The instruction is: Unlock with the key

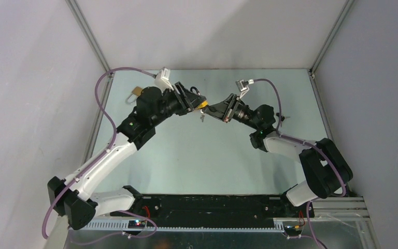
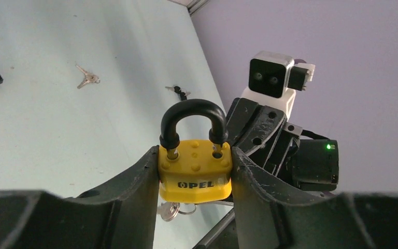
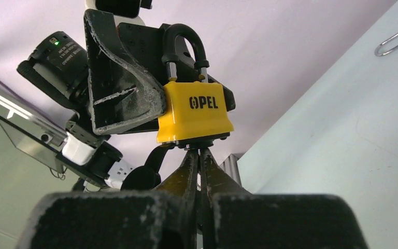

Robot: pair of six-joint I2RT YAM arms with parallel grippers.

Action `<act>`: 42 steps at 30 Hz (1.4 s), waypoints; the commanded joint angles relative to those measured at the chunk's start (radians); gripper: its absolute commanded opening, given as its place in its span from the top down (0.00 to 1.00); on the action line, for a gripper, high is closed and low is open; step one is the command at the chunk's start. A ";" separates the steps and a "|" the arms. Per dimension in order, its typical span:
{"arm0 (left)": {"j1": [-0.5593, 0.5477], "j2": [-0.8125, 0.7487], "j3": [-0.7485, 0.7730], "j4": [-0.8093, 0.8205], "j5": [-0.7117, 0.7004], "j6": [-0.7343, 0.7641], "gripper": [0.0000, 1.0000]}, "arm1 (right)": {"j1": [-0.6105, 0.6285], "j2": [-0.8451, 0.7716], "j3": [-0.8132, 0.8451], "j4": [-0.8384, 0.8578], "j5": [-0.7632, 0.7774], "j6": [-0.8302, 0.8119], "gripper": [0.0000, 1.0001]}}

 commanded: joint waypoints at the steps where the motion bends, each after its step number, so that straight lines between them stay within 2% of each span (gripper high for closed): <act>1: -0.054 -0.050 -0.019 0.108 0.212 0.010 1.00 | -0.017 0.009 0.068 0.036 0.054 0.056 1.00; 2: -0.055 -0.055 -0.022 0.104 0.194 0.009 1.00 | -0.019 0.004 0.068 0.025 0.050 0.027 1.00; 4: -0.052 -0.063 -0.020 0.080 0.142 0.009 1.00 | -0.020 -0.016 0.061 -0.014 0.052 -0.028 0.91; 9: -0.032 -0.059 0.019 -0.040 0.007 -0.019 1.00 | -0.017 -0.108 0.016 -0.135 0.094 -0.239 0.55; 13: -0.012 -0.038 0.061 -0.131 -0.052 -0.057 1.00 | 0.003 -0.191 -0.076 -0.192 0.161 -0.424 0.36; 15: -0.010 -0.023 0.081 -0.172 -0.069 -0.071 1.00 | 0.029 -0.236 -0.099 -0.234 0.202 -0.529 0.31; 19: -0.008 -0.001 0.104 -0.227 -0.080 -0.107 1.00 | 0.109 -0.301 -0.110 -0.300 0.304 -0.728 0.25; 21: -0.009 0.005 0.107 -0.235 -0.072 -0.118 1.00 | 0.137 -0.308 -0.110 -0.293 0.342 -0.774 0.24; 26: -0.010 0.012 0.104 -0.235 -0.063 -0.130 1.00 | 0.180 -0.277 -0.105 -0.214 0.364 -0.783 0.24; 35: -0.011 0.002 0.066 -0.239 -0.141 -0.137 1.00 | 0.284 -0.282 -0.095 -0.234 0.472 -0.825 0.23; 42: -0.011 -0.010 0.051 -0.238 -0.168 -0.136 1.00 | 0.307 -0.299 -0.095 -0.286 0.571 -0.805 0.22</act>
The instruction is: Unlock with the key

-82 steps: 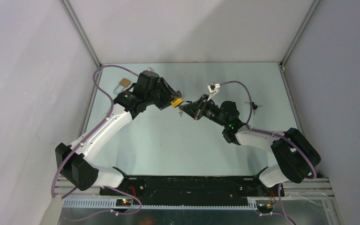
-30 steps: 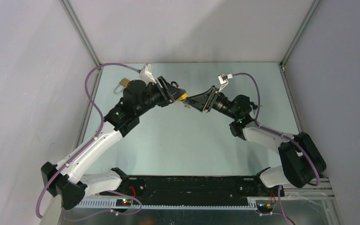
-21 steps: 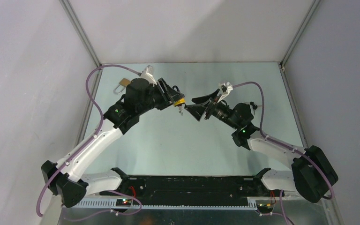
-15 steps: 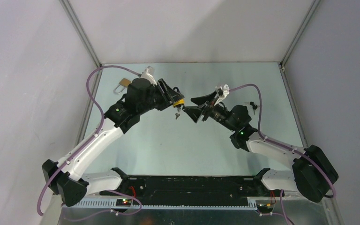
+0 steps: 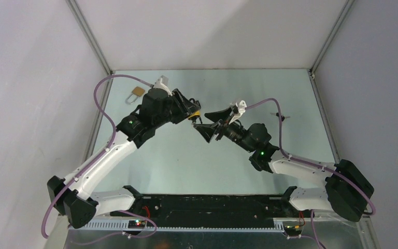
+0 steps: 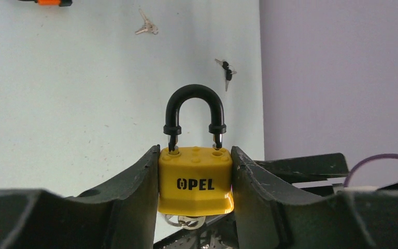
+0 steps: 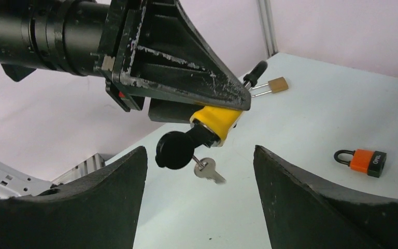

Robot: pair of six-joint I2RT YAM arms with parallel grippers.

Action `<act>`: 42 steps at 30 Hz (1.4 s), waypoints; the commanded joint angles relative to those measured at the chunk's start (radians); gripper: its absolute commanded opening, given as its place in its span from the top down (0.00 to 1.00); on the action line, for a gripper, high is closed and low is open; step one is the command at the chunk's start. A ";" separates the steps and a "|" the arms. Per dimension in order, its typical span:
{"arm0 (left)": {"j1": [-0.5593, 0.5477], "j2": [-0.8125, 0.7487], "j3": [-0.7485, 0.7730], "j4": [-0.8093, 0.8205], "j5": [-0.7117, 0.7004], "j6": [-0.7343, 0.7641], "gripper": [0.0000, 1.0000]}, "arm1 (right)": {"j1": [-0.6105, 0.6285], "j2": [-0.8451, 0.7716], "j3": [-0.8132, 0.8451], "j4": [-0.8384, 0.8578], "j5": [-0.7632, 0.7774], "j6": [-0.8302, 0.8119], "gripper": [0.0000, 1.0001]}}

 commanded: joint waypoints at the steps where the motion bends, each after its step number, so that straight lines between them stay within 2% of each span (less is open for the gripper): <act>1: -0.004 -0.021 -0.001 0.051 -0.041 -0.008 1.00 | 0.008 -0.033 0.024 0.013 0.085 0.002 0.22; 8: -0.003 -0.027 -0.006 0.052 -0.024 -0.009 1.00 | 0.008 -0.018 0.036 0.016 0.080 0.087 0.19; 22: -0.038 -0.053 -0.013 0.111 0.007 -0.040 1.00 | 0.000 0.082 0.112 0.020 0.108 0.107 0.22; 24: -0.037 -0.063 -0.019 0.122 0.007 -0.048 1.00 | 0.000 0.095 0.112 0.017 0.128 0.105 0.26; 30: -0.039 -0.088 -0.035 0.138 0.007 -0.052 1.00 | -0.011 0.110 0.094 0.026 0.198 0.127 0.48; 32: -0.040 -0.088 -0.038 0.140 0.027 -0.054 1.00 | -0.016 0.110 0.093 0.045 0.188 0.132 0.51; 35: -0.046 -0.083 -0.047 0.146 0.040 -0.057 1.00 | -0.023 0.110 0.093 0.081 0.165 0.136 0.50; 38: -0.049 -0.079 -0.051 0.149 0.044 -0.057 1.00 | -0.026 0.112 0.093 0.122 0.146 0.141 0.43; 42: -0.058 -0.077 -0.049 0.155 0.038 -0.047 1.00 | -0.040 0.122 0.093 0.146 0.146 0.166 0.39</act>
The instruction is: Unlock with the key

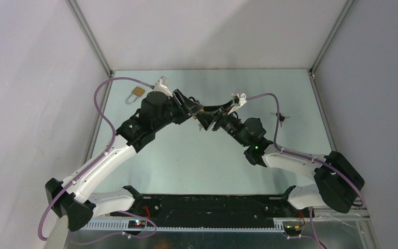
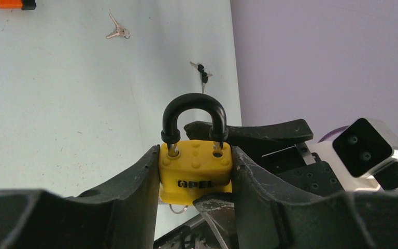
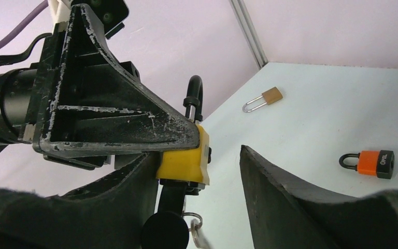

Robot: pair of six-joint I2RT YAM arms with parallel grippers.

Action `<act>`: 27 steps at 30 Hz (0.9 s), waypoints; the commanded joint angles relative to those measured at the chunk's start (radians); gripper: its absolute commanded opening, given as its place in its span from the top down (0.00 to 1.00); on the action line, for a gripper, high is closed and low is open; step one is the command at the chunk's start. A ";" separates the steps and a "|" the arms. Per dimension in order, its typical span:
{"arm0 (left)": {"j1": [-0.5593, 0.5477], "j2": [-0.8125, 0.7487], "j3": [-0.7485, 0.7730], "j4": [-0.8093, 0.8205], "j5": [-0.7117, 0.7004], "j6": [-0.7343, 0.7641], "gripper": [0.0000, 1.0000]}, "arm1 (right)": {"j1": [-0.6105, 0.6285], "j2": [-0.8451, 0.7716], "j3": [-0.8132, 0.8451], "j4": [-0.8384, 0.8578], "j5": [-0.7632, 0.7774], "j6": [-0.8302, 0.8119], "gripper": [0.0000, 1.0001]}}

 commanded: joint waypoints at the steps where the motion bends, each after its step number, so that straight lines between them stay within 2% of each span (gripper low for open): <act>1: -0.027 -0.040 0.002 0.064 0.034 -0.006 1.00 | -0.022 0.017 0.022 0.092 0.035 0.030 0.39; 6: -0.034 -0.046 0.003 0.068 0.023 0.010 1.00 | -0.036 0.027 0.026 0.085 -0.008 0.048 0.52; 8: -0.034 -0.054 0.003 0.068 0.018 0.023 0.96 | -0.040 0.023 0.026 0.077 -0.022 0.054 0.65; 9: -0.034 -0.057 0.004 0.068 0.017 0.037 0.90 | -0.041 0.019 0.026 0.073 -0.028 0.059 0.78; 10: -0.034 -0.064 0.004 0.068 -0.008 0.046 0.85 | -0.047 0.015 0.025 0.071 -0.032 0.063 0.85; 11: -0.034 -0.067 0.004 0.068 -0.029 0.066 0.74 | -0.049 0.009 0.024 0.070 -0.042 0.075 0.96; 12: -0.034 -0.076 0.001 0.066 -0.038 0.076 0.67 | -0.059 0.005 0.022 0.070 -0.050 0.085 0.98; 13: -0.034 -0.082 -0.001 0.066 -0.052 0.099 0.54 | -0.065 -0.001 0.018 0.073 -0.067 0.108 1.00; 15: -0.033 -0.097 -0.004 0.066 -0.069 0.137 0.38 | -0.089 -0.009 0.014 0.083 -0.095 0.143 1.00; 19: -0.023 -0.146 -0.014 0.067 -0.103 0.205 0.19 | -0.120 -0.024 0.003 0.101 -0.151 0.186 1.00; 21: -0.011 -0.169 -0.022 0.068 -0.119 0.235 0.13 | -0.139 -0.027 -0.004 0.118 -0.183 0.220 1.00; 24: 0.032 -0.184 -0.040 0.093 -0.099 0.258 0.11 | -0.165 -0.031 -0.019 0.167 -0.248 0.278 1.00; 27: 0.082 -0.171 -0.076 0.162 0.012 0.243 0.11 | -0.189 -0.032 -0.022 0.204 -0.307 0.314 1.00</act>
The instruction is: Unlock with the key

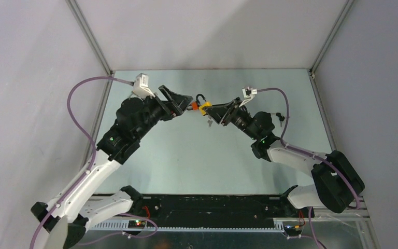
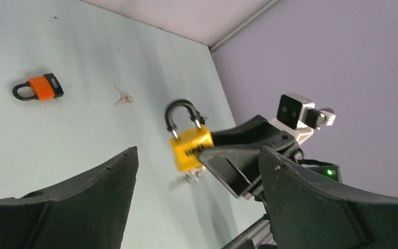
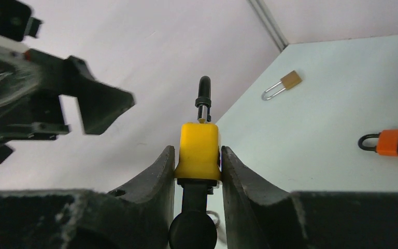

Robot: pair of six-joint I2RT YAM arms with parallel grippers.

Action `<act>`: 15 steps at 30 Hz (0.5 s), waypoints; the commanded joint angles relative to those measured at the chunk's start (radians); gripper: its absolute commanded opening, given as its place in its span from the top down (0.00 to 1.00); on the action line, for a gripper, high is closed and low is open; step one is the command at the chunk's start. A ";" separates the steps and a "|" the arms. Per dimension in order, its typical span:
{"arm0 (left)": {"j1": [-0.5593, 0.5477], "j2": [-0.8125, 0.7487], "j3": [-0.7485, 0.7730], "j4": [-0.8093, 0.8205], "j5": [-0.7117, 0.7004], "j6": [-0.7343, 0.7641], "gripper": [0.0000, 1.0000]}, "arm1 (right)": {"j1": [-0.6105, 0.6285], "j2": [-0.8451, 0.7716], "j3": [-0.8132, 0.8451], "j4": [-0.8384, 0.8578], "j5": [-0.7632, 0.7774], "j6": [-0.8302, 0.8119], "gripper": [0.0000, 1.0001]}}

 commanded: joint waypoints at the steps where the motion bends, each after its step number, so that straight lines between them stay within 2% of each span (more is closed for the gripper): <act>1: 0.072 0.021 -0.056 0.113 0.139 0.036 0.12 | -0.026 -0.044 0.007 0.184 -0.130 0.106 1.00; 4: 0.095 0.048 -0.097 0.234 0.220 -0.001 0.13 | -0.039 -0.039 0.007 0.218 -0.170 0.137 1.00; 9: 0.098 0.118 -0.082 0.296 0.313 -0.020 0.16 | -0.047 -0.009 0.007 0.297 -0.225 0.200 1.00; 15: 0.098 0.146 -0.090 0.360 0.346 -0.042 0.25 | -0.058 0.042 0.007 0.384 -0.274 0.266 1.00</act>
